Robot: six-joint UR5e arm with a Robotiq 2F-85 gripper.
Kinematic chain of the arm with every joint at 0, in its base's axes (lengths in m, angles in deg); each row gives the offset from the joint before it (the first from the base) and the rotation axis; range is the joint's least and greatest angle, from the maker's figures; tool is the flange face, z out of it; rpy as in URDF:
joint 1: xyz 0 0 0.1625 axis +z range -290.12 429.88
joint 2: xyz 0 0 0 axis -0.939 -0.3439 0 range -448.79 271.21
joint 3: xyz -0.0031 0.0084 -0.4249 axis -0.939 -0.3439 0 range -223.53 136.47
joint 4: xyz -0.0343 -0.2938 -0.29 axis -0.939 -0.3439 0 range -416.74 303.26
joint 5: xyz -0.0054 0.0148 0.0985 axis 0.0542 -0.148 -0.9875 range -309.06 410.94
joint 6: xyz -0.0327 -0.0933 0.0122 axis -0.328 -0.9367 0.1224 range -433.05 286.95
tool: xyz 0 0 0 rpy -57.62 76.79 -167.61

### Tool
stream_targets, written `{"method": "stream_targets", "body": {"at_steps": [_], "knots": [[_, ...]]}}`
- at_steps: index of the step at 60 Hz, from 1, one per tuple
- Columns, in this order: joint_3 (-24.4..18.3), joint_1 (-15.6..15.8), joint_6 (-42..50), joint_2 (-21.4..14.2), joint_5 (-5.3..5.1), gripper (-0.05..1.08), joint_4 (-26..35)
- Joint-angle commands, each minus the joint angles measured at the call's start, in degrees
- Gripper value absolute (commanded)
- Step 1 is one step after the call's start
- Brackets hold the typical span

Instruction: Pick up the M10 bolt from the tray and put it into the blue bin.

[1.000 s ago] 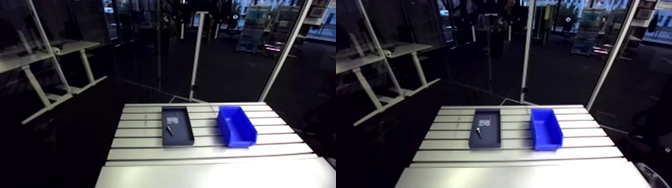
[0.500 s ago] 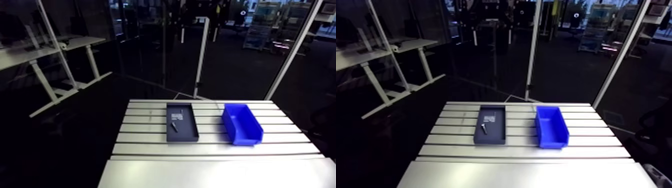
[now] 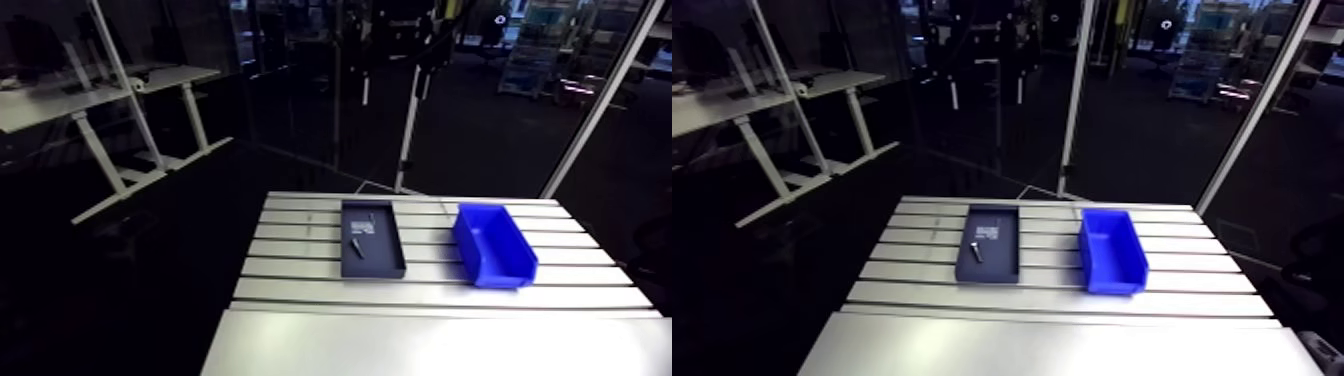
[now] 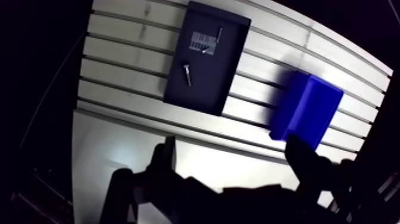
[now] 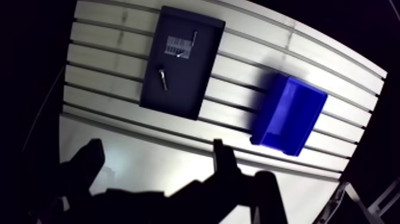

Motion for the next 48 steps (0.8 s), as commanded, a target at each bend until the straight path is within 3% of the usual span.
{"method": "stream_targets", "body": {"at_steps": [1, 27, 33, 34, 35, 36, 40, 48], "knots": [[1.71, 0.38, -1.47, 0.10, 0.09, 0.01, -1.86], [6.49, 1.35, -5.52, 2.10, 0.41, 0.01, -7.56], [7.83, 2.45, -8.07, 2.53, 1.83, 0.01, -10.81], [8.18, 2.87, -8.80, 2.93, 2.52, 0.01, -11.78], [8.18, 2.87, -8.80, 2.93, 2.52, 0.01, -11.78], [8.46, 3.16, -9.28, 3.29, 3.22, 0.01, -12.52], [9.08, 3.87, -9.79, 3.92, 4.40, 0.01, -13.54], [10.13, 4.69, -9.82, 5.23, 4.84, 0.01, -13.78]]}}
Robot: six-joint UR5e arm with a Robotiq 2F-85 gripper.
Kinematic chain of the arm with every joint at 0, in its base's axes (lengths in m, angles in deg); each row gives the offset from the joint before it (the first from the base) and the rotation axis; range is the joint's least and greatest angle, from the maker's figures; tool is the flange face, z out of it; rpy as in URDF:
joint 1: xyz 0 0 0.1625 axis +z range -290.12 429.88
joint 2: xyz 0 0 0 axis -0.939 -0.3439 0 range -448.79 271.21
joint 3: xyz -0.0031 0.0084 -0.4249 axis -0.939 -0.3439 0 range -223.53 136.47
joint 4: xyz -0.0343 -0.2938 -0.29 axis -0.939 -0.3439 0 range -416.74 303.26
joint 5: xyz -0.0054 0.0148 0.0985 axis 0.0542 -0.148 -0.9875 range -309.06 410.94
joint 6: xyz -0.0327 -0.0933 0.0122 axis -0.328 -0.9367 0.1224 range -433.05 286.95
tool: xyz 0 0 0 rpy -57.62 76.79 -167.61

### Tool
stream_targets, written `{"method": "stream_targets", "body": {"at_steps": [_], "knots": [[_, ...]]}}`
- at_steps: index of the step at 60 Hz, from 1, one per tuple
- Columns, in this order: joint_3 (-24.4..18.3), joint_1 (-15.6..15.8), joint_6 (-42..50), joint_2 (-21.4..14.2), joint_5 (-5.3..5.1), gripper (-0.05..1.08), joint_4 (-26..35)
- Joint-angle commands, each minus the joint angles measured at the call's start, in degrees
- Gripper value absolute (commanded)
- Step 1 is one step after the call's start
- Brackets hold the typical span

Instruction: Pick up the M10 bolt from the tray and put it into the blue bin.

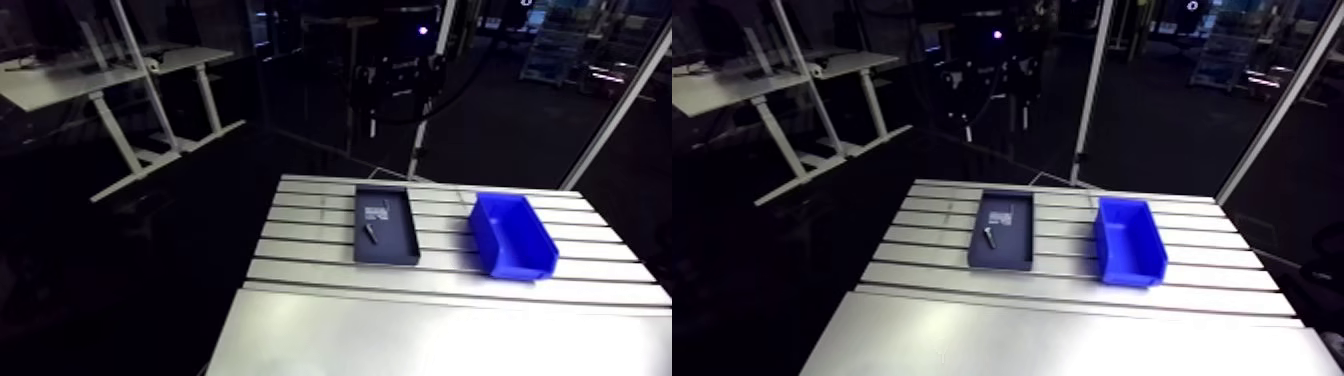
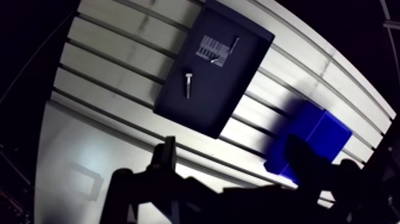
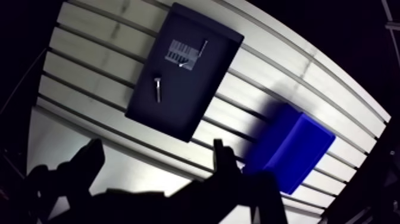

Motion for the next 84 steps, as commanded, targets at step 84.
{"method": "stream_targets", "body": {"at_steps": [84], "knots": [[10.44, 1.02, -1.77, 9.56, 0.51, 0.38, -13.22]]}}
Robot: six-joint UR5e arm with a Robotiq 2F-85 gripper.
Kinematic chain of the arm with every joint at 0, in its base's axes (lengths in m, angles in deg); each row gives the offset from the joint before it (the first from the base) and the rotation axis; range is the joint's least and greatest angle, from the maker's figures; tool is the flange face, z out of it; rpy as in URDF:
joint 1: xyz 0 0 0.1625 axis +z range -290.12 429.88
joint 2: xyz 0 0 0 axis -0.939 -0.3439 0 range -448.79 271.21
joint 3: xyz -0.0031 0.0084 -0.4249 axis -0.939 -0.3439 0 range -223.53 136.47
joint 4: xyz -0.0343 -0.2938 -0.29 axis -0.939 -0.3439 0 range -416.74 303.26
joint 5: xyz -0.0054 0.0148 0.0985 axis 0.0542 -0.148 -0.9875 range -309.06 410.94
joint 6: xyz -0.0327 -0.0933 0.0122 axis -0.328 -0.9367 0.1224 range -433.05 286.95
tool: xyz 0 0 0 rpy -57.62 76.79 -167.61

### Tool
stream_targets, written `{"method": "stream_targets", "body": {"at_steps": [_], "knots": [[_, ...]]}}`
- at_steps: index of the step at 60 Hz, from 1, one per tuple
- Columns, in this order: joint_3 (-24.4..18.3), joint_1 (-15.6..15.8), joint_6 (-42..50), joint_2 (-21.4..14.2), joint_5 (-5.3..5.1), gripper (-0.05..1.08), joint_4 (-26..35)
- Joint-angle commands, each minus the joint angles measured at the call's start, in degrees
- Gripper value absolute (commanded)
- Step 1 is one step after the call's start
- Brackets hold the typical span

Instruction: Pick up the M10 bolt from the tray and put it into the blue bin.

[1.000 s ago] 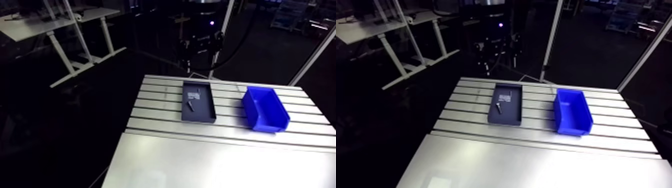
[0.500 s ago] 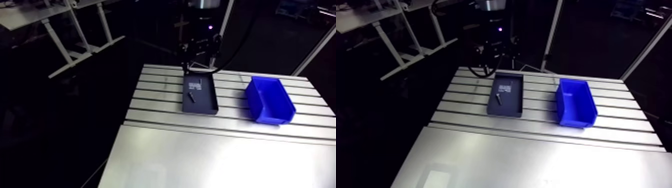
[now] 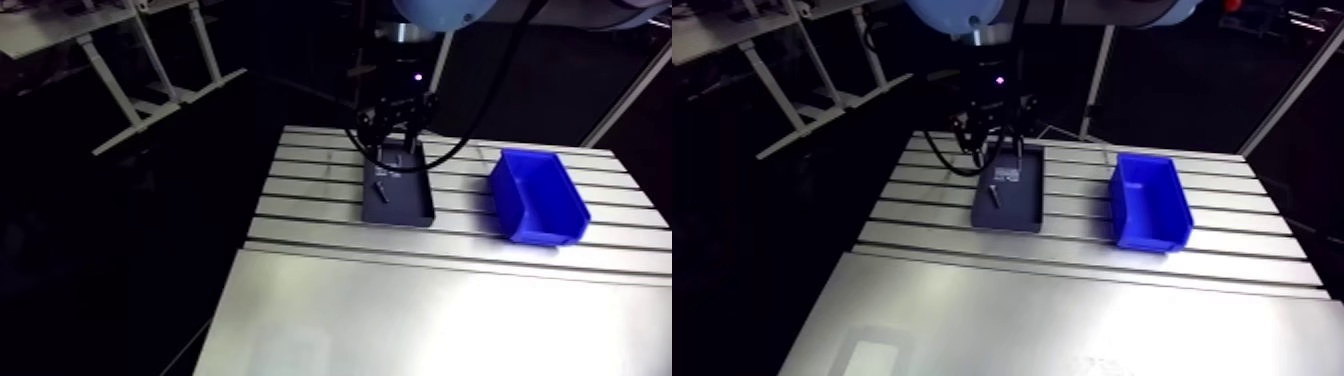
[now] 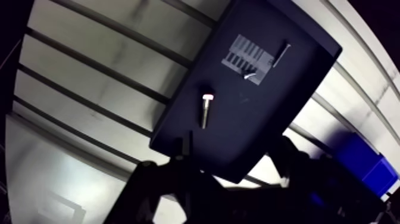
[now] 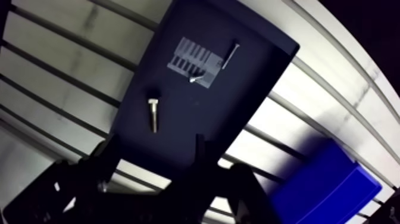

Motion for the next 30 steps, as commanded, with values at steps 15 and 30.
{"method": "stream_targets", "body": {"at_steps": [15, 30], "knots": [[3.05, -0.03, -0.08, 0.51, -0.01, 0.44, -3.34], [3.87, -0.20, 0.00, 1.83, 0.01, 0.49, -3.53]]}}
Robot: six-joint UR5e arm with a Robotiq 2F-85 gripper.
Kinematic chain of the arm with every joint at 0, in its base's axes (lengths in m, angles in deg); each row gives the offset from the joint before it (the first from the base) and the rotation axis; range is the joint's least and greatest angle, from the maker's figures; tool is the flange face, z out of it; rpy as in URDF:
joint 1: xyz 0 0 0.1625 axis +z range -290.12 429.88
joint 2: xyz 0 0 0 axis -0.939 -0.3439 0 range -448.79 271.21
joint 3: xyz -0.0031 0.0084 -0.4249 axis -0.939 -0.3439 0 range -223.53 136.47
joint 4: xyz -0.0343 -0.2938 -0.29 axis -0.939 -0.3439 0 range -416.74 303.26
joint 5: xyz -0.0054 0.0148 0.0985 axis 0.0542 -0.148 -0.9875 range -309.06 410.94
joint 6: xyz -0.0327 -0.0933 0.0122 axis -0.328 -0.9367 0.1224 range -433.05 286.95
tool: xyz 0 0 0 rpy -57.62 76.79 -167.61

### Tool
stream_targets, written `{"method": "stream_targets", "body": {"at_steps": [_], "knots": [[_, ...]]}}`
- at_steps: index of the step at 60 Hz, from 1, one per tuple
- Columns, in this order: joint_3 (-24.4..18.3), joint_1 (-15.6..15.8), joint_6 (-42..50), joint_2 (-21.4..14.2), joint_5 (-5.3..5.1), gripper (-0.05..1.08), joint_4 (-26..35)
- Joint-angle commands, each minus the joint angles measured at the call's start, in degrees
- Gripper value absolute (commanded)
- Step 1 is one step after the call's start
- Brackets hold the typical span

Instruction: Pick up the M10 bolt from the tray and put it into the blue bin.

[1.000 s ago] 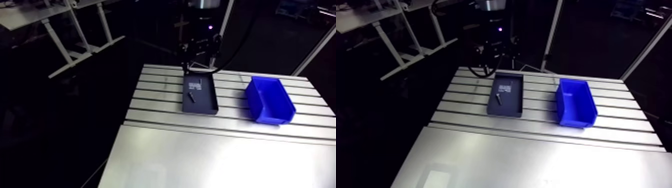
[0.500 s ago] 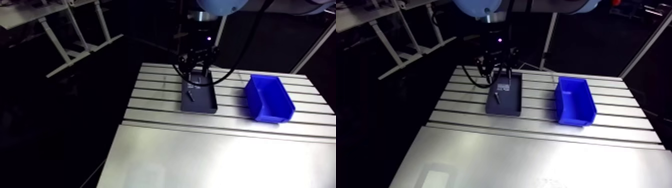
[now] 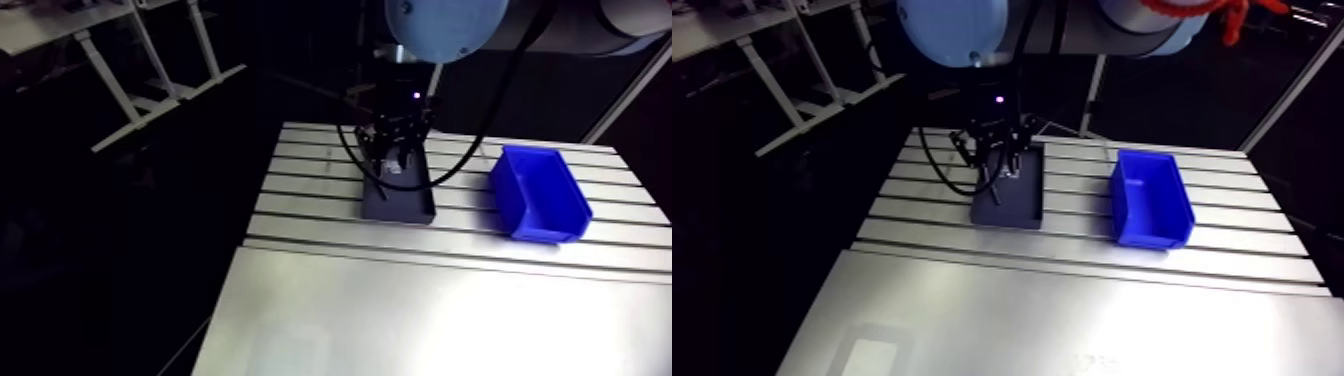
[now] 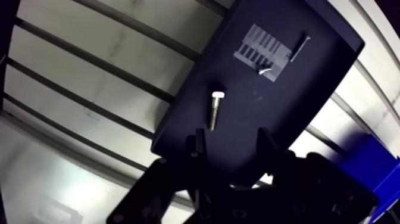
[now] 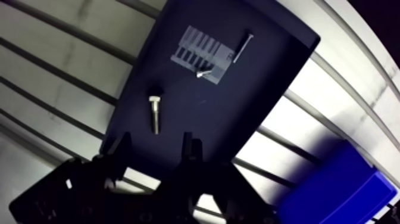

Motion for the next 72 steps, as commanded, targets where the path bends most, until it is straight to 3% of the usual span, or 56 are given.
{"method": "stream_targets", "body": {"at_steps": [1, 72], "knots": [[0.78, -0.14, 0.08, 1.03, 0.02, 0.49, -0.54], [1.92, 0.12, 0.97, 3.43, -0.61, 0.56, -3.70]]}}
